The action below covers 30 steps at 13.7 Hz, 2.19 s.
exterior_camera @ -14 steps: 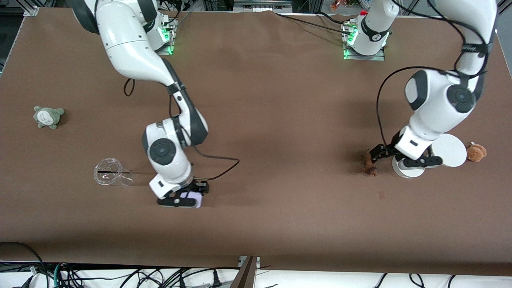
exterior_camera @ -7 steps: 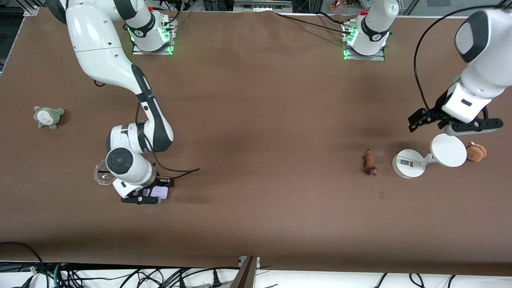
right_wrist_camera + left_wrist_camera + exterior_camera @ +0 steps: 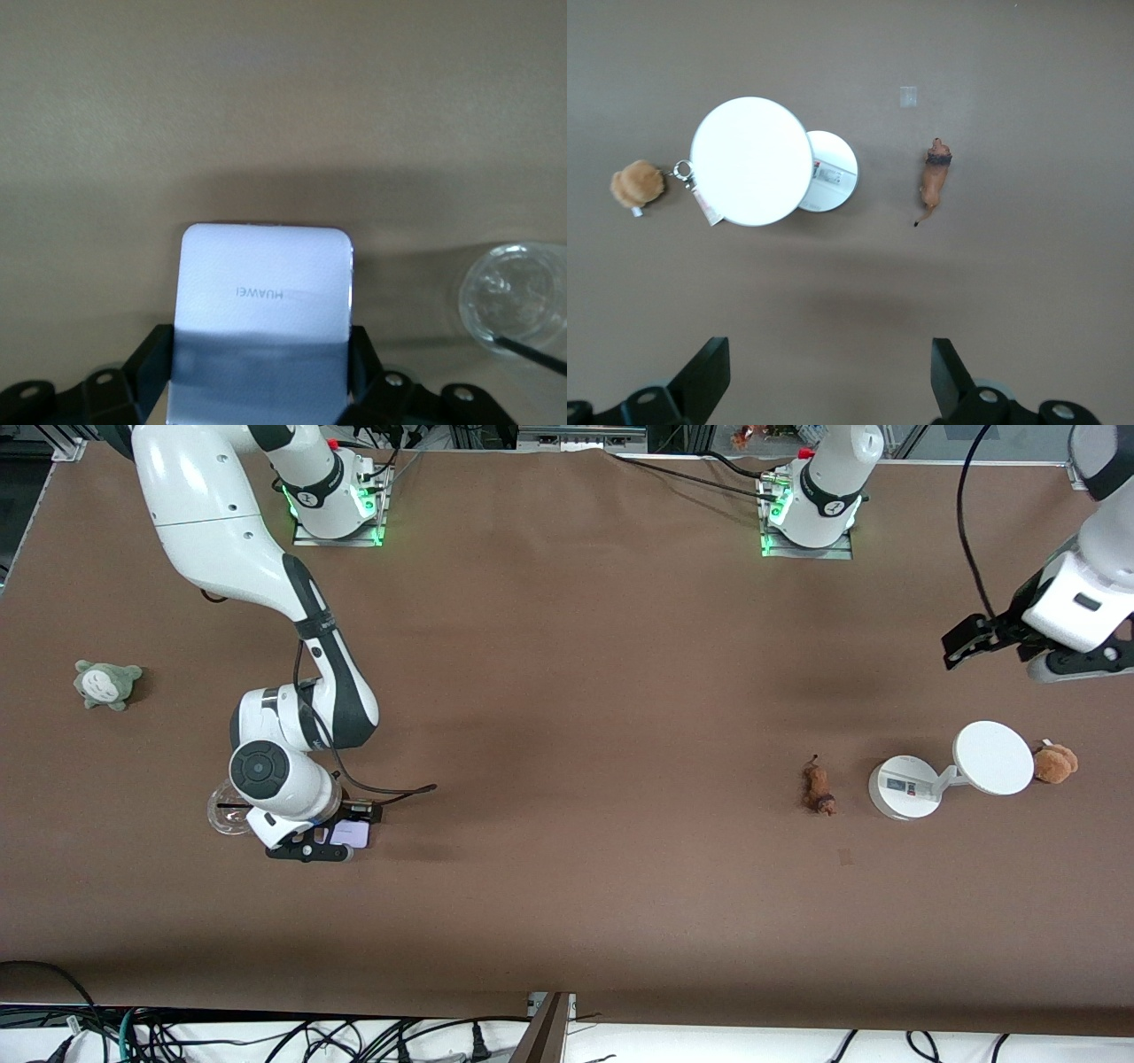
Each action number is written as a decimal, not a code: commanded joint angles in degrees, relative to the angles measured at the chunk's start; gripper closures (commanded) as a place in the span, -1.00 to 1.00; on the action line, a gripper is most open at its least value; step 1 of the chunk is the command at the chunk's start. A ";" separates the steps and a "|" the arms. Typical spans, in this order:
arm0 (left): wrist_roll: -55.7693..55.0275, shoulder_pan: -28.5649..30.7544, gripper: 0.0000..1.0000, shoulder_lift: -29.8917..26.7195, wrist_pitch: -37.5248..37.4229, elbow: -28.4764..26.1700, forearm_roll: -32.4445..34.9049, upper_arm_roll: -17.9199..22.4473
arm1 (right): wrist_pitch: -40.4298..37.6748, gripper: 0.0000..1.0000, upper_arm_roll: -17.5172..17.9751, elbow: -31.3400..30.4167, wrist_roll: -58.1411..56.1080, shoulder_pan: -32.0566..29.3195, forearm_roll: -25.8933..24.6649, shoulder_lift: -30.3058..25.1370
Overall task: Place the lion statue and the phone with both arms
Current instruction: 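Lower the right gripper's phone by the cup while the left gripper withdraws, then open the right gripper to release the phone and raise it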
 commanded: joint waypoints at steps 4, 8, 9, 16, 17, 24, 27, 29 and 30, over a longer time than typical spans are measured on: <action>-0.47 0.94 -1.00 5.37 -6.83 13.56 0.30 -0.70 | 0.50 0.59 -1.51 -4.13 -4.28 -0.22 1.00 -3.37; -0.47 2.78 -1.00 5.56 -6.83 13.57 -1.54 -1.05 | 1.12 0.59 -1.60 -4.13 -4.90 -1.00 0.65 -3.02; -0.47 3.05 -1.00 5.56 -6.92 13.57 -2.50 -1.66 | 1.90 0.59 -1.60 -4.48 -5.43 -1.18 0.64 -2.94; -0.65 2.53 -1.00 5.82 -8.58 13.57 -3.48 -1.75 | 2.18 -0.99 -0.90 -2.56 -1.57 1.17 1.00 -3.37; -0.65 2.52 -1.00 5.82 -8.59 13.66 -3.57 -1.75 | 1.22 -0.99 -0.98 -1.85 -0.87 2.58 0.91 -4.24; -0.56 2.52 -1.00 5.82 -8.68 13.48 -3.66 -1.75 | -23.63 -0.99 -2.73 14.40 -1.56 3.21 0.21 -10.83; -0.56 2.52 -1.00 5.82 -8.76 13.48 -4.01 -1.75 | -27.17 -0.99 -7.04 14.94 -3.31 3.12 0.73 -16.28; -0.56 2.52 -1.00 5.82 -8.94 13.57 -4.01 -1.75 | -31.20 -0.99 -9.15 14.85 -8.04 3.12 0.82 -19.97; -0.56 2.52 -1.00 5.82 -9.11 13.57 -4.01 -1.75 | -34.01 -0.99 -10.20 14.94 -10.85 3.03 0.82 -21.73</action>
